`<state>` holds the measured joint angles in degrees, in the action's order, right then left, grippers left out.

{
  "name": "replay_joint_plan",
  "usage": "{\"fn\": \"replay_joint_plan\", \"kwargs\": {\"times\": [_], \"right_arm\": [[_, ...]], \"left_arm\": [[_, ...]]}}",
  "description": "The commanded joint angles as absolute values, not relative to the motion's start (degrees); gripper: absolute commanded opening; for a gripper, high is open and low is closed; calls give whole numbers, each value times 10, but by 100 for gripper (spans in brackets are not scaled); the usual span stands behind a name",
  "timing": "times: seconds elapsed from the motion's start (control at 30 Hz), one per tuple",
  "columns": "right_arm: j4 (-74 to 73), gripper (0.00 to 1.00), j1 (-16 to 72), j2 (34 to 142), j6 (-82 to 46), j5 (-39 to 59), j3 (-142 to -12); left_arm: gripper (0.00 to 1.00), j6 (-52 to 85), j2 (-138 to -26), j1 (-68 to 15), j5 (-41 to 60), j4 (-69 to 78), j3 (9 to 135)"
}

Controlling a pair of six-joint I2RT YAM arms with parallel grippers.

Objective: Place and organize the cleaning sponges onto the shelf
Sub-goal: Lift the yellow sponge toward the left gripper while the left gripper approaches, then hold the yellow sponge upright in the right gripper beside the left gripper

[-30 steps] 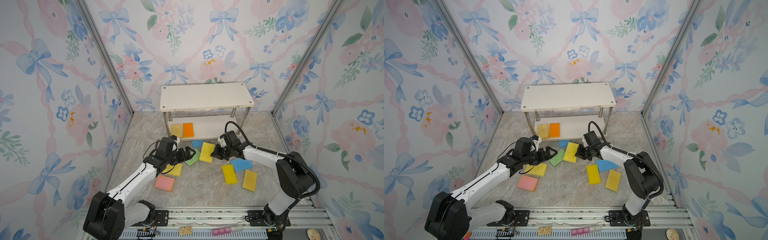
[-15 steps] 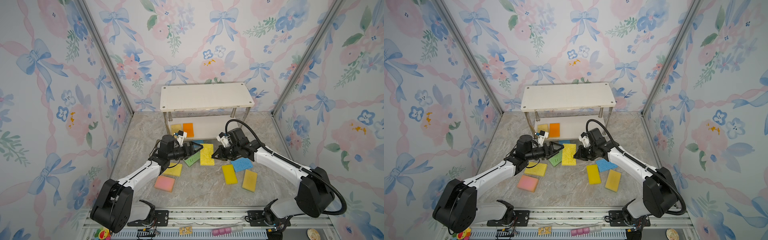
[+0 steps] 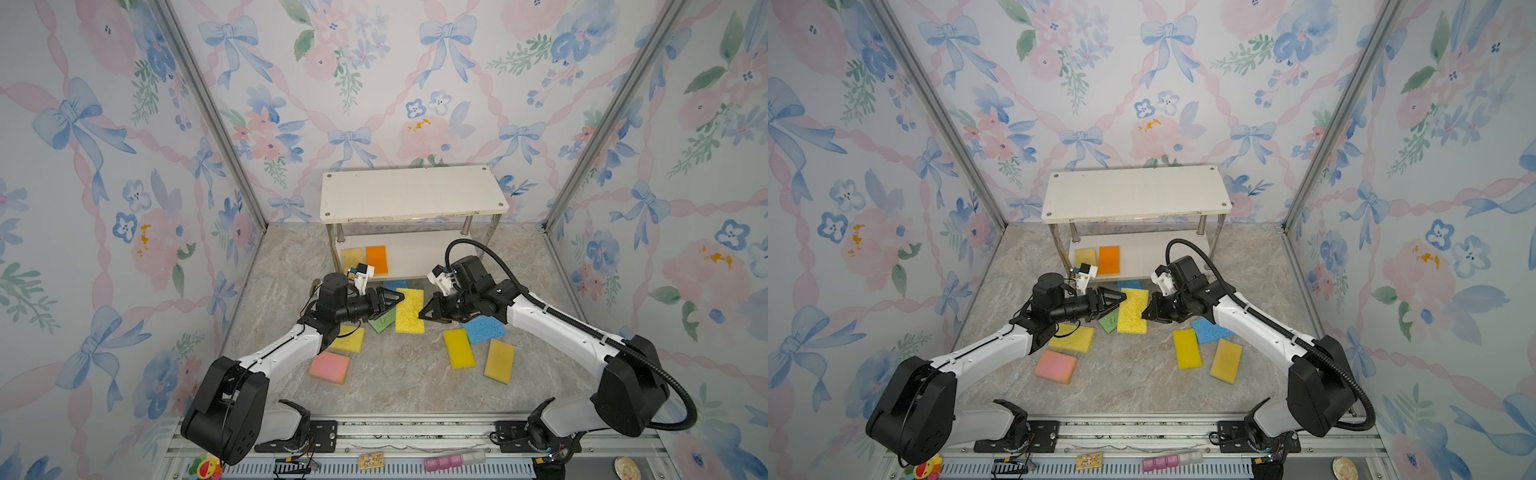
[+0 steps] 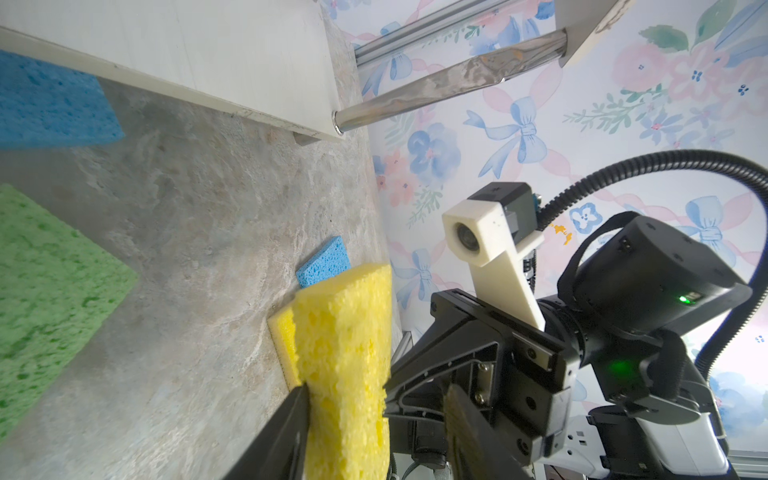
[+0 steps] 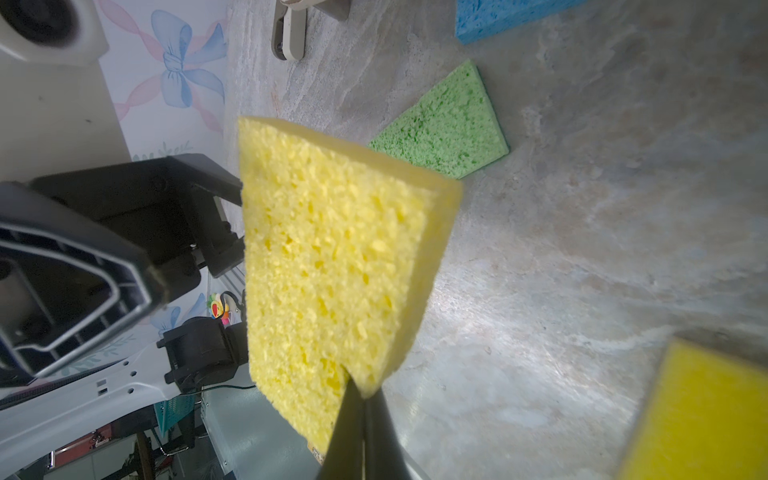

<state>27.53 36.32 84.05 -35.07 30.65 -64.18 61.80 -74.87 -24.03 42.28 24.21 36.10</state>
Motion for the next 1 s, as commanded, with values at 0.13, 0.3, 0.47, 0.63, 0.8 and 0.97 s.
{"fn": "replay_joint_plan", "kwargs": {"times": [0.13, 0.3, 0.47, 0.63, 0.8, 0.97], "right_arm": [[292, 0, 374, 829, -339, 297, -673], [299, 0, 375, 826, -336, 290, -676], [314, 22, 370, 824, -350, 272, -683], [306, 42, 328, 788, -437, 246, -657], [241, 50, 326, 766, -488, 269, -606], [198, 54, 337, 771, -514, 277, -577]], "left_arm": [[31, 620, -755, -243, 440, 253, 352], [1, 619, -755, -243, 440, 253, 353], [0, 623, -755, -243, 419, 248, 348], [0, 670, -742, -243, 343, 246, 326], [0, 705, -740, -243, 310, 270, 324], [0, 722, -749, -241, 312, 288, 334]]}}
